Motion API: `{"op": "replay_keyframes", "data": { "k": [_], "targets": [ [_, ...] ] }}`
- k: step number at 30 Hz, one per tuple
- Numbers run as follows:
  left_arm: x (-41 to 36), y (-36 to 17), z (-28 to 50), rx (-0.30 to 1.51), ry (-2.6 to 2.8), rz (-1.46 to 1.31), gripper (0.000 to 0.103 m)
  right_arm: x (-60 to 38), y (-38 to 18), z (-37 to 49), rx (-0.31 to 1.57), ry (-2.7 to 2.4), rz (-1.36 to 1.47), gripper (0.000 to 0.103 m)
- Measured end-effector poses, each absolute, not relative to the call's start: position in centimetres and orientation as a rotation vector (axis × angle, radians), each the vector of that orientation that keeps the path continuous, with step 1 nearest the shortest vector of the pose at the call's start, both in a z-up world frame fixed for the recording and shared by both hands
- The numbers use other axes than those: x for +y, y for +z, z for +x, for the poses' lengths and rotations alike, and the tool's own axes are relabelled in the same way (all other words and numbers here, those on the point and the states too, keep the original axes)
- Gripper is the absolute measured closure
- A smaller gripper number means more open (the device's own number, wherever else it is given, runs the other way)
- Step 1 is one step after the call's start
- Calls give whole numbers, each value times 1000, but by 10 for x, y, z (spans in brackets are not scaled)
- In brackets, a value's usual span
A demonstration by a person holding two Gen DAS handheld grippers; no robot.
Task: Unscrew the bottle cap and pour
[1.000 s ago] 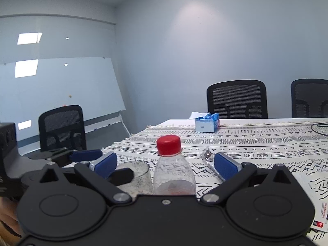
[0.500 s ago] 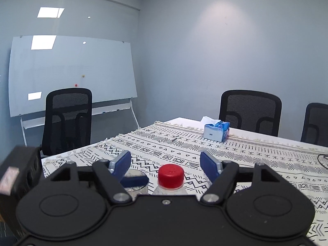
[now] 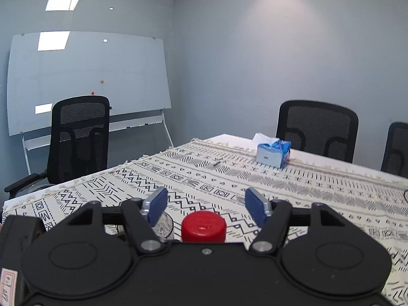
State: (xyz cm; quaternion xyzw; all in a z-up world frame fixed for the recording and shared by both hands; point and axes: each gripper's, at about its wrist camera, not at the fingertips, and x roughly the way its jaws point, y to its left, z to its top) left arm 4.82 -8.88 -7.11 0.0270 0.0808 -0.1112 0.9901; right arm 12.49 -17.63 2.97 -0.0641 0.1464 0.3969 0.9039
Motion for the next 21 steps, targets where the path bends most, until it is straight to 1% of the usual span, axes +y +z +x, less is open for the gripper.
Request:
{"op": "replay_keyframes", "data": {
  "k": [2,3,4,10,16,21],
  "targets": [
    [-86,-71,49,167,-227,26,43,-175,25,126,298,812,-140,55],
    [-86,-71,48,166,-225,26,43,-176,23,126,289,810,-143,62],
    [-87,-71,48,166,-220,29,44,-175,20,126,282,807,-150,68],
    [-90,-71,50,166,-205,32,44,-179,13,129,226,837,-164,69],
    [-89,-68,58,166,-214,26,45,-200,7,150,184,1046,-137,69],
    [-94,-67,55,163,-221,31,45,-214,-1,162,84,1242,-155,69]
  ]
}}
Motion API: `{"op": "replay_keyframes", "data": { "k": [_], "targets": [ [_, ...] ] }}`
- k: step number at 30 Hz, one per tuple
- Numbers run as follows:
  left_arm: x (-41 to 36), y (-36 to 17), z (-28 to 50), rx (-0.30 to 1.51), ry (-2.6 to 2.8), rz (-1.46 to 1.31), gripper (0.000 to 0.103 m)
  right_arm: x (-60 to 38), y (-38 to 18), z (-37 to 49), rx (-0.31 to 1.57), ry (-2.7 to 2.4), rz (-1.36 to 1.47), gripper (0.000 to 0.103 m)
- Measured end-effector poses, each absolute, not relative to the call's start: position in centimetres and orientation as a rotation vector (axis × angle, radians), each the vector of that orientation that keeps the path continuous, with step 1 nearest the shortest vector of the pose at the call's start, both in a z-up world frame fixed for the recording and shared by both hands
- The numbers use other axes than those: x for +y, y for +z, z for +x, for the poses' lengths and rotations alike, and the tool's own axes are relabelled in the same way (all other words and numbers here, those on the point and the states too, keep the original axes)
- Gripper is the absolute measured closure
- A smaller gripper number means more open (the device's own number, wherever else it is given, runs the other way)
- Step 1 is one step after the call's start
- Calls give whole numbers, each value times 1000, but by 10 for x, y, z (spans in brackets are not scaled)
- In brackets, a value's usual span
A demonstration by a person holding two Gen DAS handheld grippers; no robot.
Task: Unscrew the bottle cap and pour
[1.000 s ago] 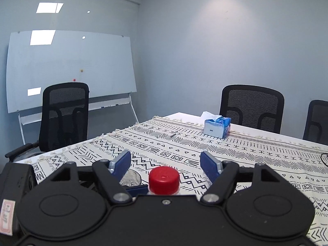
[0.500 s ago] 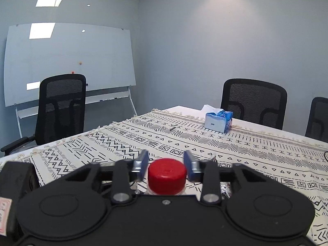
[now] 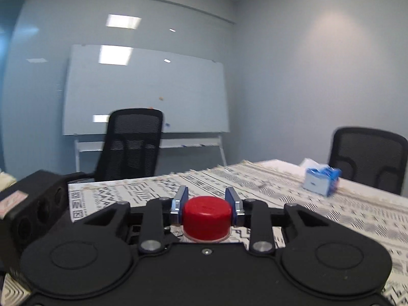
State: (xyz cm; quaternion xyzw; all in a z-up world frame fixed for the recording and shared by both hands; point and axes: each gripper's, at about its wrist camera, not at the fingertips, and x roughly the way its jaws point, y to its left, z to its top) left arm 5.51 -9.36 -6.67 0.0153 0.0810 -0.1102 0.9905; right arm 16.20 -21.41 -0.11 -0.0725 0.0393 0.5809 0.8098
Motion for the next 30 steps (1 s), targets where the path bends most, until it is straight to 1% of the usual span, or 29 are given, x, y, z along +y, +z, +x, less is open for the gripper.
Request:
{"op": "replay_keyframes", "data": {
  "k": [2,3,4,5,6,10,13,14,15,20,30],
  "targets": [
    [-92,-67,62,166,-218,38,45,-219,0,166,71,1296,-167,69],
    [-92,-68,63,165,-215,40,45,-218,3,165,90,1279,-169,66],
    [-92,-68,63,165,-212,41,45,-215,7,162,118,1242,-168,63],
    [-93,-67,63,165,-205,42,44,-211,11,158,140,1190,-163,54],
    [-93,-68,64,167,-196,42,44,-208,15,152,156,1126,-154,52],
    [-94,-68,64,168,-168,47,44,-195,26,131,203,913,-104,52],
    [-95,-68,64,168,-162,45,44,-188,27,114,197,790,-119,54],
    [-95,-68,64,167,-161,46,44,-186,26,110,195,765,-133,67],
    [-94,-68,64,167,-160,45,44,-184,25,108,195,758,-148,70],
    [-93,-68,64,169,-164,40,44,-192,21,113,176,800,-147,70],
    [-91,-68,69,167,-195,42,45,-222,16,149,125,1116,-148,70]
  ]
}}
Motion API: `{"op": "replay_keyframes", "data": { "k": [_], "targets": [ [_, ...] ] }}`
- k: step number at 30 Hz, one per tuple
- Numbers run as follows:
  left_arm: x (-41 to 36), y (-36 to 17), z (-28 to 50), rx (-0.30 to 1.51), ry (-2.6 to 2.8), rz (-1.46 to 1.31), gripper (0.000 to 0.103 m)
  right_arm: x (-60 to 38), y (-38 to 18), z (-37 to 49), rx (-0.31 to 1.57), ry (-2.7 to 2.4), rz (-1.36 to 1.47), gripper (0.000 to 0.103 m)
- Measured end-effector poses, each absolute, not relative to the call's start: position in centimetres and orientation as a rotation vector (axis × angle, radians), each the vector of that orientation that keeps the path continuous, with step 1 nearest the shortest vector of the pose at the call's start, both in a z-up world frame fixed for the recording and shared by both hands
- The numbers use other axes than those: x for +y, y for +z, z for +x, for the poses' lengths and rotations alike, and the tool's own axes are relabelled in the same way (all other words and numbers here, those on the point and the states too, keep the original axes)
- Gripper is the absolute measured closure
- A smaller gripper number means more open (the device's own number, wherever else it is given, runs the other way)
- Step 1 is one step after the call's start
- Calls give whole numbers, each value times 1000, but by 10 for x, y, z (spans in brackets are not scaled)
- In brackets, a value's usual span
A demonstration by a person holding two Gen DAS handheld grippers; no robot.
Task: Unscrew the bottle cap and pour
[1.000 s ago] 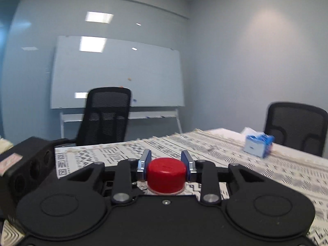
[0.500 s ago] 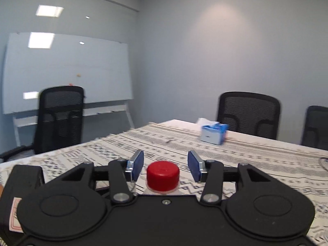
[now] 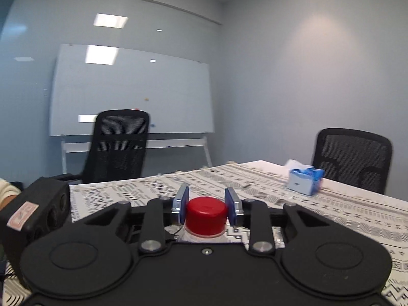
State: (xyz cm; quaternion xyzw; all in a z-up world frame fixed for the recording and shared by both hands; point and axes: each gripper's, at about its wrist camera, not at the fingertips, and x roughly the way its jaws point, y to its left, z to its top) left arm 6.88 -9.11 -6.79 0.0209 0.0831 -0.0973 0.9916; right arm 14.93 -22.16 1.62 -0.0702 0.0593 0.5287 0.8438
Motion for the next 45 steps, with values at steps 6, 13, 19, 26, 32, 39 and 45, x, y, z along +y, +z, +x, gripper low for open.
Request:
{"op": "replay_keyframes", "data": {
  "k": [6,13,19,26,32,39,45],
  "targets": [
    [-93,-69,70,165,-191,53,45,-211,25,137,256,973,-58,64],
    [-95,-69,69,164,-181,59,44,-188,21,118,256,722,-39,70],
    [-93,-69,69,168,-183,45,44,-189,14,119,225,731,-59,70],
    [-92,-69,69,171,-200,35,45,-204,9,135,144,949,-144,70],
    [-94,-69,69,171,-212,41,45,-224,6,157,79,1194,-177,70],
    [-95,-69,69,170,-212,44,45,-223,15,151,164,1123,-126,62],
    [-97,-69,69,167,-195,54,44,-210,24,113,212,781,-67,58]
  ]
}}
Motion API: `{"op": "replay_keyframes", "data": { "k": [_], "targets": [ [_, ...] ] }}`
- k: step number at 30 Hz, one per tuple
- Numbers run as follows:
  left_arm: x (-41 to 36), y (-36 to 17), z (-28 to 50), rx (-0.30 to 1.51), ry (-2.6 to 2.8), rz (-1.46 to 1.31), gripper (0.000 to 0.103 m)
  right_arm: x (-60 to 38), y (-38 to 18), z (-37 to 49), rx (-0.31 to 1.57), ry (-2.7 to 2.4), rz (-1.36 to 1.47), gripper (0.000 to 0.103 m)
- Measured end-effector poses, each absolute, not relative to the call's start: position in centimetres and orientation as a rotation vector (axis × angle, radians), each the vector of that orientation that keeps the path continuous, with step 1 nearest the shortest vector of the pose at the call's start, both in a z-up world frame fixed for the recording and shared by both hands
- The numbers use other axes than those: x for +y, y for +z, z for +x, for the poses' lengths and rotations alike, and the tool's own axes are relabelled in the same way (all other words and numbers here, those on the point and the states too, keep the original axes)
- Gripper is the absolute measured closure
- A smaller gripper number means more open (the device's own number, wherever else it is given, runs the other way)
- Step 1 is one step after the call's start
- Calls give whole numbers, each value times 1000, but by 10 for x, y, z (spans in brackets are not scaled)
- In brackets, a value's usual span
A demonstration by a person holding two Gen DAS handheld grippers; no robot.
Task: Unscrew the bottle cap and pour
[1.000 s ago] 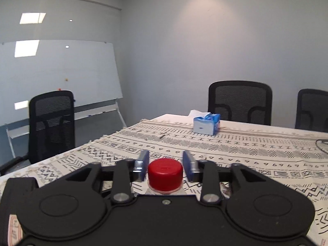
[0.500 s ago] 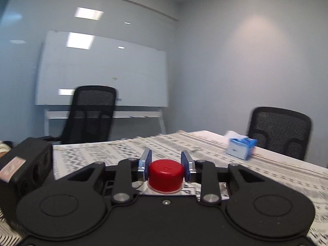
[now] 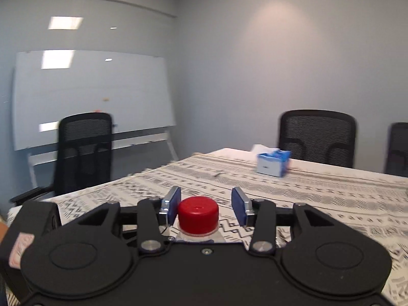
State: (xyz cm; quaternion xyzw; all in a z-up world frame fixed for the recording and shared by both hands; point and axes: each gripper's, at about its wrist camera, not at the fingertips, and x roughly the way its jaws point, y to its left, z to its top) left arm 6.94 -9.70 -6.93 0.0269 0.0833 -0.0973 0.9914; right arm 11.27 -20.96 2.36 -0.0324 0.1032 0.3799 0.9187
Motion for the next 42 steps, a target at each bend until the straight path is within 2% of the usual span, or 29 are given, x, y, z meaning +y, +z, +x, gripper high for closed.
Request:
{"op": "replay_keyframes", "data": {
  "k": [1,3,5,13,19,23,27,28,29,32,35,36,42],
  "targets": [
    [-98,-69,69,167,-192,57,44,-207,24,109,208,761,-84,59],
    [-97,-69,69,168,-194,55,44,-199,24,103,200,740,-138,70],
    [-97,-69,69,169,-196,53,45,-195,24,100,196,724,-170,71],
    [-96,-69,69,169,-192,47,45,-197,24,107,217,783,-156,71],
    [-98,-68,68,162,-204,61,45,-231,15,153,111,1146,-194,72],
    [-97,-68,69,162,-209,52,45,-241,15,173,104,1285,-167,71],
    [-98,-68,70,160,-204,52,45,-230,22,162,162,1185,-140,69],
    [-99,-68,69,160,-203,57,45,-224,23,155,170,1120,-130,66],
    [-100,-68,70,159,-201,61,45,-219,23,150,179,1065,-122,60],
    [-101,-69,69,158,-198,64,45,-203,22,140,205,923,-100,58],
    [-101,-69,69,158,-195,67,44,-189,20,132,228,795,-83,59],
    [-101,-69,69,157,-194,66,44,-188,19,133,234,771,-78,69],
    [-99,-69,68,155,-204,55,45,-196,11,144,212,807,-55,70]
  ]
}}
